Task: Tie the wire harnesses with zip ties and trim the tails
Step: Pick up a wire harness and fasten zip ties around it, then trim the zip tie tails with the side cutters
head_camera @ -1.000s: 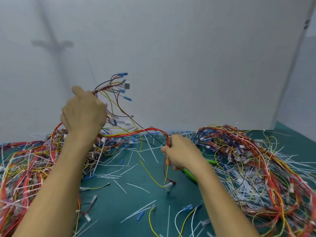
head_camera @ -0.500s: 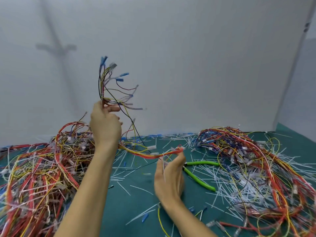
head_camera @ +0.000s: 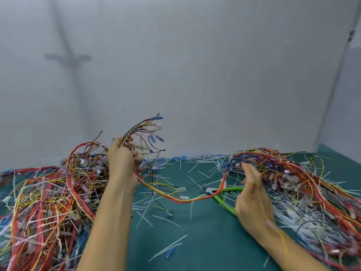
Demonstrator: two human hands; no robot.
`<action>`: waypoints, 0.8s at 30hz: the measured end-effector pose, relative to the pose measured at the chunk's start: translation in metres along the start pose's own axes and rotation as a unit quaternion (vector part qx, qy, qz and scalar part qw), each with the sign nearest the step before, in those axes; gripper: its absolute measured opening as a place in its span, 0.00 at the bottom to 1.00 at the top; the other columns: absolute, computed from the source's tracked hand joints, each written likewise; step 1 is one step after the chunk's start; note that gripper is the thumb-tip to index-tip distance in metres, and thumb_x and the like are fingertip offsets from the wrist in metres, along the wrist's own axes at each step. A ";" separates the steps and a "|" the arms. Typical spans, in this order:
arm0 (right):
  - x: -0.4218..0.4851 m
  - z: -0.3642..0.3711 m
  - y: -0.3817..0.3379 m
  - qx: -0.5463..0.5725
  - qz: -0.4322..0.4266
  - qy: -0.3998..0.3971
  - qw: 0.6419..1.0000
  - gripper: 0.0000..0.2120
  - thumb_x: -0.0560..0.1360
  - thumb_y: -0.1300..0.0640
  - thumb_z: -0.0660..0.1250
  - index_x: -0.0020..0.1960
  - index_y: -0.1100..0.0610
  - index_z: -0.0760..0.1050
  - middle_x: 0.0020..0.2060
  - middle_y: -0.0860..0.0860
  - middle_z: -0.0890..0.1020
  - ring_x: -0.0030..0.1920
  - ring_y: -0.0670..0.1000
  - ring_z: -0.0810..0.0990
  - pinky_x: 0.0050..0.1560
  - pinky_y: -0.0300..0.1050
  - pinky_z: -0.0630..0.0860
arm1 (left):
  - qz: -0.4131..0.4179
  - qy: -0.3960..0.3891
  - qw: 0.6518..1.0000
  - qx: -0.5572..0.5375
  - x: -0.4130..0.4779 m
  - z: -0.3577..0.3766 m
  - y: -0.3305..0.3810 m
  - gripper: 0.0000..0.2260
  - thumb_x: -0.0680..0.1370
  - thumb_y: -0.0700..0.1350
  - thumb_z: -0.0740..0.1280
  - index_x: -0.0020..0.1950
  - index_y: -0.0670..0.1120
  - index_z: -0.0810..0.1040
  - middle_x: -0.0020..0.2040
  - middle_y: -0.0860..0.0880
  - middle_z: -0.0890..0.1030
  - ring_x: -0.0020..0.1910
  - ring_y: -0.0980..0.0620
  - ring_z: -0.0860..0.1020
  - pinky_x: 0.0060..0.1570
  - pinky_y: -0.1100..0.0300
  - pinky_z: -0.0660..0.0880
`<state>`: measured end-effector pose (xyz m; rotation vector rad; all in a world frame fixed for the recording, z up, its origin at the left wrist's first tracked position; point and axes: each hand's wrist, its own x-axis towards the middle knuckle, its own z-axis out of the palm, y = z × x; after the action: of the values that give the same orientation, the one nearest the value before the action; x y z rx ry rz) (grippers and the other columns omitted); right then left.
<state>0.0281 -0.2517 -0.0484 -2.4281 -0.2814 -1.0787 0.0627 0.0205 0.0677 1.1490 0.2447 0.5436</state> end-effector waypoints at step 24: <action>0.061 0.022 0.002 -0.134 0.096 -0.383 0.909 0.06 0.81 0.50 0.63 0.51 0.53 0.71 0.54 0.52 0.80 0.57 0.56 0.77 0.60 0.54 0.69 | 0.234 -0.013 0.868 0.437 0.007 -0.019 -0.008 0.20 0.83 0.56 0.50 0.40 0.48 0.74 0.34 0.46 0.79 0.38 0.42 0.77 0.41 0.48 0.72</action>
<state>0.0843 -0.2423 -0.0166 -2.9558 -0.1329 -0.0306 0.0624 0.0365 0.0534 2.1334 0.1868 0.8842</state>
